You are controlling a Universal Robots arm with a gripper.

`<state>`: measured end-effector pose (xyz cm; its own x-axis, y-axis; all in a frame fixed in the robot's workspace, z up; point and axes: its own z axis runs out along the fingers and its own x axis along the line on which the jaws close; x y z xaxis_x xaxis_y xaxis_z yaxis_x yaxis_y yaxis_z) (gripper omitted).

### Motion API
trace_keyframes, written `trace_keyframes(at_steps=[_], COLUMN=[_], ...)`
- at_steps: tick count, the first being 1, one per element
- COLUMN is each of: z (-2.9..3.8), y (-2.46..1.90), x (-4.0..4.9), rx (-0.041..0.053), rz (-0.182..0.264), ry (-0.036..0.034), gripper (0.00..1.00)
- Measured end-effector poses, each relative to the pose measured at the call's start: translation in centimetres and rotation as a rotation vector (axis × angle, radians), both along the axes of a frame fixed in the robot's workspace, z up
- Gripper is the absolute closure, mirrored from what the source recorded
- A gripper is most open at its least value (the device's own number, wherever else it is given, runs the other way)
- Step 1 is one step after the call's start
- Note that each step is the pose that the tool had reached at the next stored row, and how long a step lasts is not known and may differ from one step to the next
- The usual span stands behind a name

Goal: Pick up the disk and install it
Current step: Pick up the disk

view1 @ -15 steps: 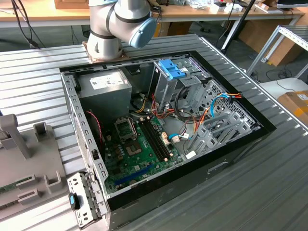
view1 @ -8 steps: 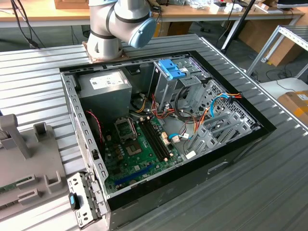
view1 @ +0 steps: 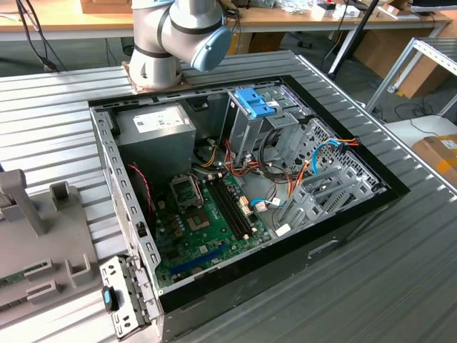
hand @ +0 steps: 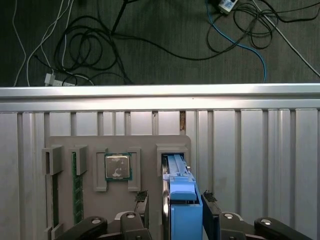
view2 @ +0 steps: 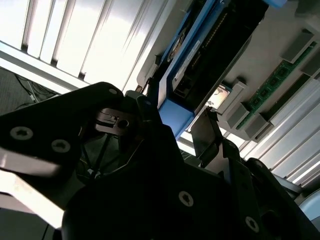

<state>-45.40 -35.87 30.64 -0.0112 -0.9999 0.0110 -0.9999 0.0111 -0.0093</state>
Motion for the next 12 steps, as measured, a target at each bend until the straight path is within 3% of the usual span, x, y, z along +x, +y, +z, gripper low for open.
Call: trace_keyframes(at_steps=[4,12], z=[0.00,0.00], y=[0.00,0.00], x=[0.03,0.08], rx=[0.0001,0.0000], rz=[0.000,0.000], ry=[0.0000,0.0000], gripper=[0.63,0.63])
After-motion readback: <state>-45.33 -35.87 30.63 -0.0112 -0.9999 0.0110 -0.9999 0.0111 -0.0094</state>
